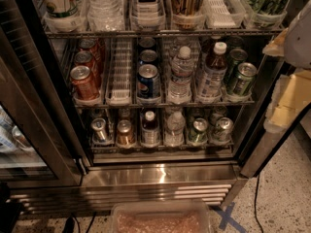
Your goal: Pick blue plastic bottle from middle shelf of fridge
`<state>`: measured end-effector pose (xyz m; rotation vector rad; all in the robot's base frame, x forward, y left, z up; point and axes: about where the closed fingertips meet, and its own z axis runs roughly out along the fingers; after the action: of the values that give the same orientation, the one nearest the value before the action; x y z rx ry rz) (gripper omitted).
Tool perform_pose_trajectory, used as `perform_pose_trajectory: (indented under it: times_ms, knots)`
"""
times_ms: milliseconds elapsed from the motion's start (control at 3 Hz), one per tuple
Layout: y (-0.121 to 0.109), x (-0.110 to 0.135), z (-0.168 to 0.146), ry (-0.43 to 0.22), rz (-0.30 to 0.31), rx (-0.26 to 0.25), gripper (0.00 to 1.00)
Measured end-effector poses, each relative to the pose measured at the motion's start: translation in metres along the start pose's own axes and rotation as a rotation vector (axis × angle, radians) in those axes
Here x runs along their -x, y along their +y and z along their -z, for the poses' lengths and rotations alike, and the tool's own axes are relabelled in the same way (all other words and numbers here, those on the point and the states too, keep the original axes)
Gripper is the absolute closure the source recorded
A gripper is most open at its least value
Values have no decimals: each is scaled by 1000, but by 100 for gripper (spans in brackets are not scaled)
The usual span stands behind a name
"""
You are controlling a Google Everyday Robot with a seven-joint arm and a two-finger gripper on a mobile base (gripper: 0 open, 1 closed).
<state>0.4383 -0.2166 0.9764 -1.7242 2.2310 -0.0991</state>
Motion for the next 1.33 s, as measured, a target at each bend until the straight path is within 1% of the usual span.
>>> perform_pose_trajectory:
  times_ms: [333,667,1000,1333]
  knots:
    - [-1,1,1,-2,0,-4,0]
    - [0,-3,-4,-66,-24,-44,0]
    - [-1,-7,-22,-161,-53,-104,0]
    - [-6,-5,-65,-257,-67,-133,0]
